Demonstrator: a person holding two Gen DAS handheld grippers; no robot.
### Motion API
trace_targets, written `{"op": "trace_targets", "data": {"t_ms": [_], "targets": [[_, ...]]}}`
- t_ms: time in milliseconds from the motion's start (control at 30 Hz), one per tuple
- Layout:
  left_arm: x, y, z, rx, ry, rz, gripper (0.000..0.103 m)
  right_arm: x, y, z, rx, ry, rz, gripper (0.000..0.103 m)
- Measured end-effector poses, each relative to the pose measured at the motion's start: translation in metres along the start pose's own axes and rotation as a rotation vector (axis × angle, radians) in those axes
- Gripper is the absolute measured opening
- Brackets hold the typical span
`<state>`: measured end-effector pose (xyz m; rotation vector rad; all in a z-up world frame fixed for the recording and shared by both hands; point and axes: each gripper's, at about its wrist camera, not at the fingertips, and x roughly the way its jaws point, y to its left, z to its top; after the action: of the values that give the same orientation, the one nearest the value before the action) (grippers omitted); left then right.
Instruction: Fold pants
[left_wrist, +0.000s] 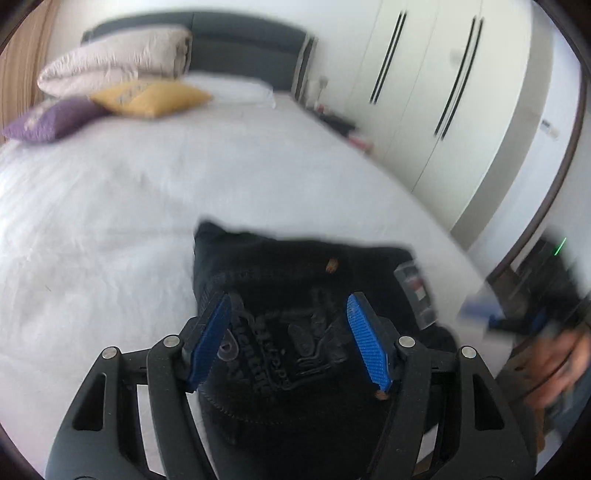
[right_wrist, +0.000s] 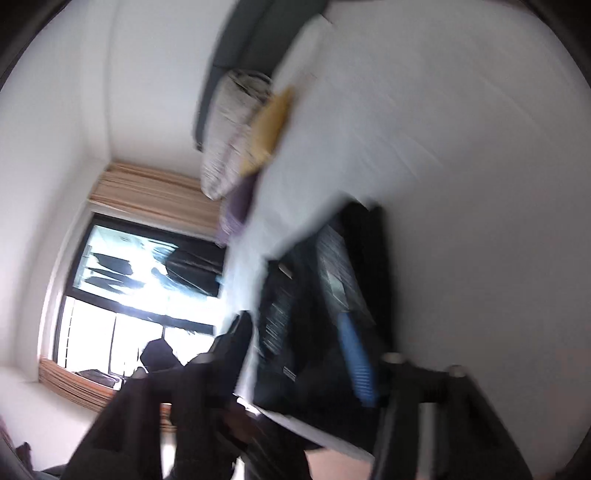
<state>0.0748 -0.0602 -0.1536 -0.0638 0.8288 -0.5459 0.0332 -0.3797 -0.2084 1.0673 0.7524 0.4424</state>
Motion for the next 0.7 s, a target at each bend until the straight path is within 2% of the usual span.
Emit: {"op": "trace_targets", "data": {"t_ms": [67,133,200,233,267,300,333,367,433,467,500,533,600,633,667,700], "targets": [[0.023,-0.001,-0.005,-0.011,0.027,0.027,0.064,0.016,0.027,0.024,-0.062,-0.009,0.075,0.072],[0.032,-0.006,-0.014,0.026,0.030,0.064,0.064,0.047,0.041,0.040,-0.100,0.031,0.107,0.077],[0.028,-0.013,-0.014,0.055,0.033,0.080,0.064,0.084,0.030,0.051,-0.074,0.090,0.068,0.078],[0.027,-0.012,-0.013,0.048,0.037,0.070,0.064,0.100,0.014,0.053,-0.041,0.122,0.009,0.078],[0.020,-0.009,-0.007,0.022,0.019,0.046,0.064,0.113,-0.008,0.056,-0.009,0.157,-0.080,0.072],[0.012,-0.006,-0.002,0.003,-0.007,0.031,0.064,0.118,-0.029,0.055,0.019,0.174,-0.125,0.061],[0.005,-0.003,0.006,-0.004,-0.031,0.038,0.064,0.115,-0.044,0.054,0.034,0.160,-0.131,0.032],[0.002,0.000,0.015,-0.001,-0.038,0.048,0.064,0.104,-0.054,0.051,0.067,0.133,-0.108,0.016],[0.008,0.006,0.026,-0.002,-0.035,0.048,0.064,0.076,-0.058,0.045,0.106,0.068,-0.097,0.023],[0.015,0.010,0.031,-0.005,-0.028,0.051,0.064,0.064,-0.053,0.041,0.099,0.041,-0.100,0.035],[0.022,0.012,0.033,-0.004,-0.012,0.051,0.064,0.052,-0.047,0.037,0.094,0.018,-0.084,0.052],[0.035,0.014,0.035,-0.009,0.040,0.047,0.064,0.039,-0.036,0.028,0.089,-0.015,-0.034,0.058],[0.051,0.016,0.022,0.004,0.073,0.094,0.064,0.024,-0.014,0.010,0.058,-0.062,0.098,0.074],[0.055,0.017,0.017,0.015,0.078,0.105,0.064,0.024,-0.008,-0.003,0.036,-0.038,0.138,0.077],[0.059,0.019,0.010,0.011,0.076,0.102,0.064,0.032,-0.006,-0.012,0.027,-0.007,0.127,0.079],[0.059,0.022,0.008,0.003,0.066,0.094,0.064,0.040,-0.013,-0.025,0.022,0.046,0.071,0.079]]}}
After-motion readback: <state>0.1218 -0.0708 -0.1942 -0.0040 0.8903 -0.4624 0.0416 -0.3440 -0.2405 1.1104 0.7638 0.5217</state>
